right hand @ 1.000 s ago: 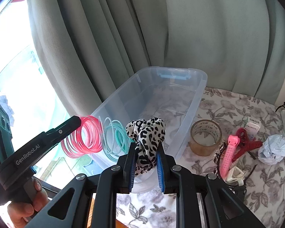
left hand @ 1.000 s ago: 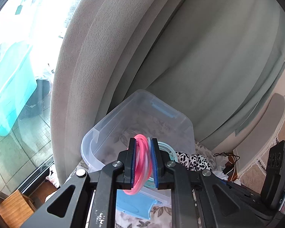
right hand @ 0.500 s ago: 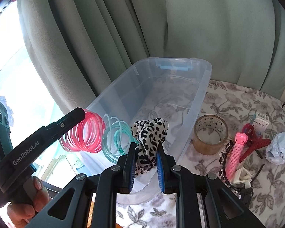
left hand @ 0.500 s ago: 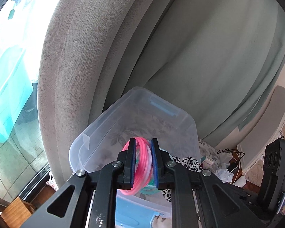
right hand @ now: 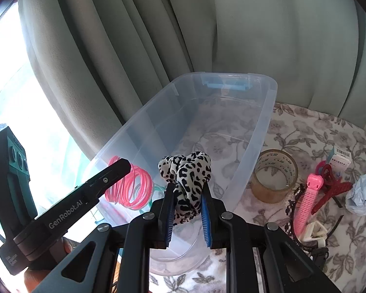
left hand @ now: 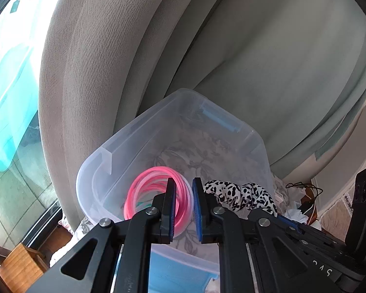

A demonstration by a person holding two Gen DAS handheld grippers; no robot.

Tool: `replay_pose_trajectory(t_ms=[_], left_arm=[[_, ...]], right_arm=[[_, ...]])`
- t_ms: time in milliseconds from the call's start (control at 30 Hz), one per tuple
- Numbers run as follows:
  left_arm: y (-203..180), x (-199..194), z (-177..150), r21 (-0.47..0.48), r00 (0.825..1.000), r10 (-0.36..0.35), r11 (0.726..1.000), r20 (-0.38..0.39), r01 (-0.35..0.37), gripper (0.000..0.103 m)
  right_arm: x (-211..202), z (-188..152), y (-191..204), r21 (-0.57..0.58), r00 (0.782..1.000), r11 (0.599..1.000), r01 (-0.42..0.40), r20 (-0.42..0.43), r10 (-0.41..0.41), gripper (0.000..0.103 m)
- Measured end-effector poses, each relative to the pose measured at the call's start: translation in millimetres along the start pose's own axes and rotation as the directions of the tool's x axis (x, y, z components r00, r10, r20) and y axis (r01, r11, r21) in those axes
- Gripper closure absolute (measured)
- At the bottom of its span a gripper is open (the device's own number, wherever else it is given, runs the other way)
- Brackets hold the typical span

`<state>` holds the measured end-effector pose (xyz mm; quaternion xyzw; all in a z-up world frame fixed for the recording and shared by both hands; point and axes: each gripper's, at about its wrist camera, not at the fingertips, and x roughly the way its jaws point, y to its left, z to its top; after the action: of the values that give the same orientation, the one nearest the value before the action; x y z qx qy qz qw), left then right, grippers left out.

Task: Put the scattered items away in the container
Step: 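Open both tools to drop the bangles and scrunchie into the box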

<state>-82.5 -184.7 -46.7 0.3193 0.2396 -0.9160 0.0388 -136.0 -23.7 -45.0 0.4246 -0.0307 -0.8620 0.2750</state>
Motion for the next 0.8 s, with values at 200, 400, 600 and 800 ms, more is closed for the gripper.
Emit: replay_pose_trajectory(t_ms=[200,400,600,800], left_arm=[[-1,0,-1,0.007,1.000,0.006,1.000,-0.003,-0.006,0.090],[0,-1,-4,-0.002,1.000,0.005,1.000,-0.009,-0.005,0.089],[-1,-3,-5,-0.006,1.000,-0.014,1.000,-0.019,0.014,0.077],[0,-9,-8,-0.020,1.000,-0.017,1.000,-0.016,0.017,0.061]], right_arm=[[4,2,2,-0.014,1.000,1.000,-0.002,-0.005,0.002,0.079],[5,1,7,-0.033,1.000,0.999,-0.003,-0.016,0.003,0.079],[1,-3,15,-0.058,1.000,0.998,-0.005,-0.025,0.003,0.066],[-2,-4,18,-0.063,1.000,0.998,0.008,-0.019,-0.010,0.054]])
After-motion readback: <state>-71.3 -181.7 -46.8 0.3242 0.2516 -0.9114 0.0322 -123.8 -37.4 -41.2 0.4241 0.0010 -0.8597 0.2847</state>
